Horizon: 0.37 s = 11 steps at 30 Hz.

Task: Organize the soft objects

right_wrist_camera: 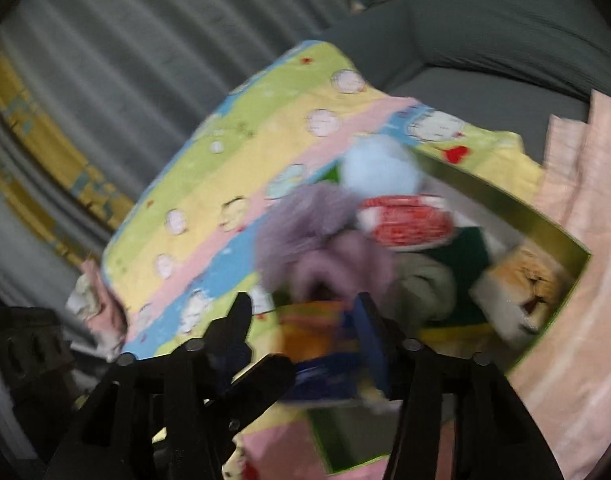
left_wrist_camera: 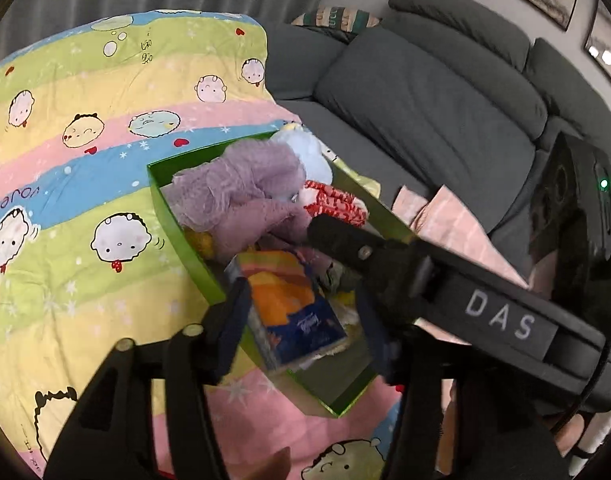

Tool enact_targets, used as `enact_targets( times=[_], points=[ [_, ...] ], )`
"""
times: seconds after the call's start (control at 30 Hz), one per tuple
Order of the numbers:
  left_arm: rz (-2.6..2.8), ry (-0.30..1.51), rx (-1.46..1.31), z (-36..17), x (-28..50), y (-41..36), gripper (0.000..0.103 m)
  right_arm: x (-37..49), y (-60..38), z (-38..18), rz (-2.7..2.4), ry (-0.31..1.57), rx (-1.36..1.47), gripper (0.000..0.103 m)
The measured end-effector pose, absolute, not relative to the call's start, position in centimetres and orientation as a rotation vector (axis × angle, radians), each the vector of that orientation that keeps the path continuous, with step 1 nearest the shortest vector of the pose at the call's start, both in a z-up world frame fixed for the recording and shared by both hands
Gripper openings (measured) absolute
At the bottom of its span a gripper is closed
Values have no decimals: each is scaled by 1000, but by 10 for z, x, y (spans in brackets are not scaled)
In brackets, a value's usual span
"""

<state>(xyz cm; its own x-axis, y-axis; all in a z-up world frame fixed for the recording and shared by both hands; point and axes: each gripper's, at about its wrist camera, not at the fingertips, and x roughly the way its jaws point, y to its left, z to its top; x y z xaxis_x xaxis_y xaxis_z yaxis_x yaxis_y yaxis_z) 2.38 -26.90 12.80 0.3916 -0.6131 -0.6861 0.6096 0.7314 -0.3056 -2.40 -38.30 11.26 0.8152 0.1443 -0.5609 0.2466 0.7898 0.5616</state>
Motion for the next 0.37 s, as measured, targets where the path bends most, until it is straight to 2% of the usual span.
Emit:
enact_targets(
  times=[0.07, 0.13, 0.37],
  points=[
    [-767, 875, 7, 124, 23, -271, 68, -26, -390, 111, -118, 617, 665, 72],
    [-767, 880, 6, 122, 23, -273, 71, -32, -395, 112, -170, 601, 655, 76],
    [-769, 867, 7, 123, 15, -272, 77, -48, -400, 116, -235, 586, 613, 76]
  ],
)
